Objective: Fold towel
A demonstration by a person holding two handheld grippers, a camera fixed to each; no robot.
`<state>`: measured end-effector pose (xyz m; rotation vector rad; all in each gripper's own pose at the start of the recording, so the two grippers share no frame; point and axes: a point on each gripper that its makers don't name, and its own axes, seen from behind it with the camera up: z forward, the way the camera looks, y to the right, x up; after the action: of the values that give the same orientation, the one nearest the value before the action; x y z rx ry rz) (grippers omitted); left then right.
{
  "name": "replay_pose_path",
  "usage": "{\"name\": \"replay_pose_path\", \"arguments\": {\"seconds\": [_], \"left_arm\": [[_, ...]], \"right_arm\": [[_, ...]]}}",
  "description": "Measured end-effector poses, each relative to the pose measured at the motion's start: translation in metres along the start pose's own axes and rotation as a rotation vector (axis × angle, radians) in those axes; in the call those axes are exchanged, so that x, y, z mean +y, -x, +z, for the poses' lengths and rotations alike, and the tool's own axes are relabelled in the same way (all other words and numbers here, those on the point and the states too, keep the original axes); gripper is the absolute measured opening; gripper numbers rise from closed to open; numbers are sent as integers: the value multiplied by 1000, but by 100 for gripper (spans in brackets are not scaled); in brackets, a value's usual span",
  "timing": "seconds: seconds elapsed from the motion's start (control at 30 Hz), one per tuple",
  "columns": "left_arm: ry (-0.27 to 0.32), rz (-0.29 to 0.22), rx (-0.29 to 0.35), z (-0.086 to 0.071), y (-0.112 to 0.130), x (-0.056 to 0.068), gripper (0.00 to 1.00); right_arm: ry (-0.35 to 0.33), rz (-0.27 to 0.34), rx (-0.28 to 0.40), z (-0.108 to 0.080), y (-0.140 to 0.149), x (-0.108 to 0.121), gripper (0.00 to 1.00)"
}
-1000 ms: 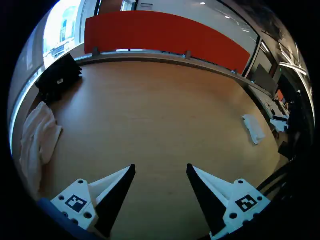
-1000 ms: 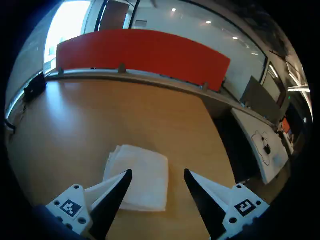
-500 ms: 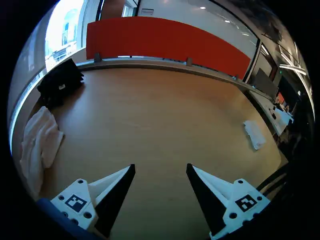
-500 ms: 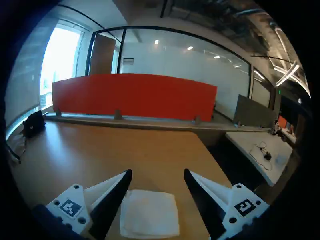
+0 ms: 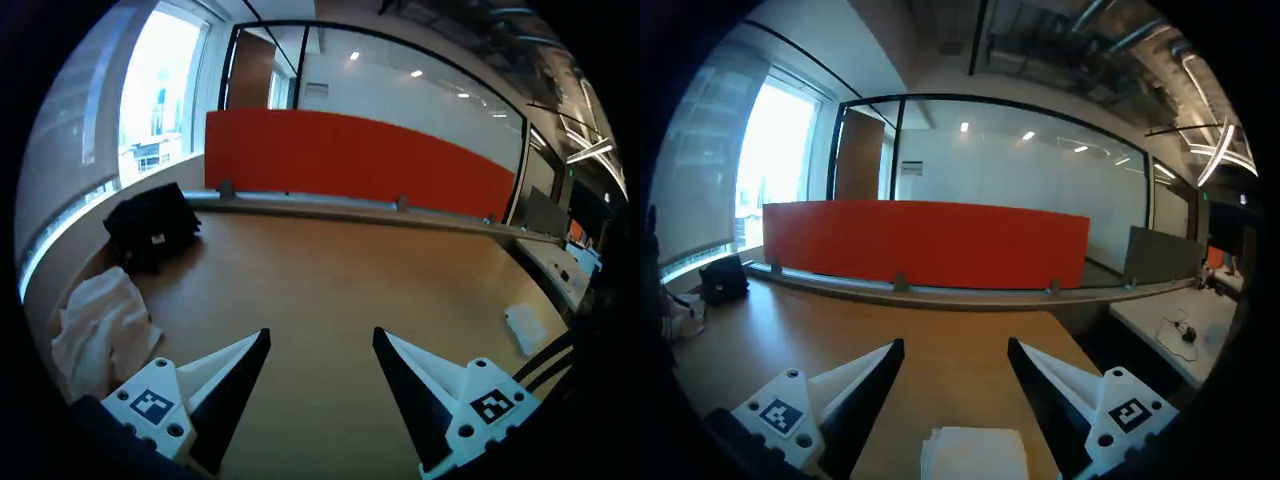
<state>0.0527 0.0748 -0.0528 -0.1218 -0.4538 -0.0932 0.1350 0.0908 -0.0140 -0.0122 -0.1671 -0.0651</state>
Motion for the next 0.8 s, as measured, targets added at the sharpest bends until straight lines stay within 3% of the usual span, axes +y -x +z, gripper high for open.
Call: {"name": "replay_pose_path", "arguments": {"seconds": [0.13,0.23,0.57,0.8], "left_arm": [[-33,22,132,-2,-38,-11,95],[-57,30,183,-3,-53,-18,95],[-76,50,248,-4,-77,-28,95],[-77,55,269,-5,-83,-30,95]], "right_arm": [[-2,3,15,1,-7,-7,100],[-4,15,24,1,-11,-11,100],[-9,20,66,2,-26,-35,100],[-40,10,94,2,-37,-70,100]]}}
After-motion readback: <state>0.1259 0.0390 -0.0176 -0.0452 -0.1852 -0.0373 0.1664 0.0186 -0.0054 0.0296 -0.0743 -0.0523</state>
